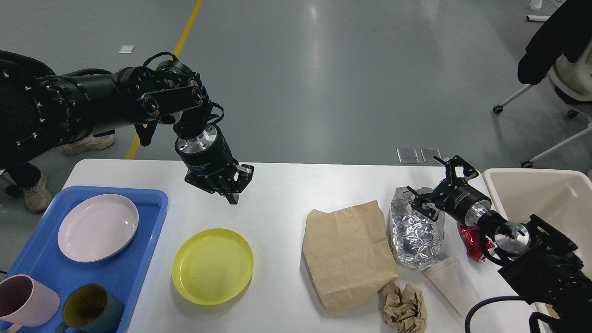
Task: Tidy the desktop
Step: 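Raise the empty left gripper above the table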
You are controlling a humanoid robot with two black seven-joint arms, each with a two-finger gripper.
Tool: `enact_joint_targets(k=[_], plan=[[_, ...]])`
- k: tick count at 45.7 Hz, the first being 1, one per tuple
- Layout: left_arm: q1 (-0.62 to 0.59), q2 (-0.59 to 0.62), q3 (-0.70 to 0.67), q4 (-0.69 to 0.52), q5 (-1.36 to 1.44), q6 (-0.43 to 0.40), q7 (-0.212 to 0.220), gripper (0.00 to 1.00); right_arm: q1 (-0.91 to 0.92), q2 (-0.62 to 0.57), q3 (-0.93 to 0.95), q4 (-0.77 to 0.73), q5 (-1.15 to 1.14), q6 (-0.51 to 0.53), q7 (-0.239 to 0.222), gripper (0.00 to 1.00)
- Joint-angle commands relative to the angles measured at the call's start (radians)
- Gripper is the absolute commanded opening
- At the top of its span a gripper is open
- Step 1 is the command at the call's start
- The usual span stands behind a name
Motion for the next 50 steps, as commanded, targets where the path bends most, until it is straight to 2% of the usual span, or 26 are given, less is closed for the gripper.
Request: enact_joint_targets(k=[1, 11, 31, 39, 50], plan=[[-0.001, 0.007, 0.006, 0.002, 0.011, 0.0, 0.006, 0.96, -0.001, -0.001, 0.0, 0.0, 0.0, 0.0, 0.0, 1.0], [-0.005, 0.039, 0.056, 0.002, 0.013, 0.0, 0.006, 0.96, -0.001, 0.001, 0.0, 0.0, 0.0, 0.0, 0.0, 1.0], [-0.031, 0.033, 0.047, 0.002, 0.011, 0.0, -0.003, 0.96, -0.001, 0.001, 0.0, 0.0, 0.0, 0.0, 0.0, 1.0], [-0.122, 0.054, -0.004, 0.016, -0.004, 0.0, -0.005, 0.96, -0.001, -0.001, 0.0, 0.0, 0.0, 0.0, 0.0, 1.0], [-0.337, 0.154, -0.002, 0.027, 0.005, 0.0, 0.003, 0.96, -0.001, 0.001, 0.0, 0.0, 0.0, 0.0, 0.0, 1.0]])
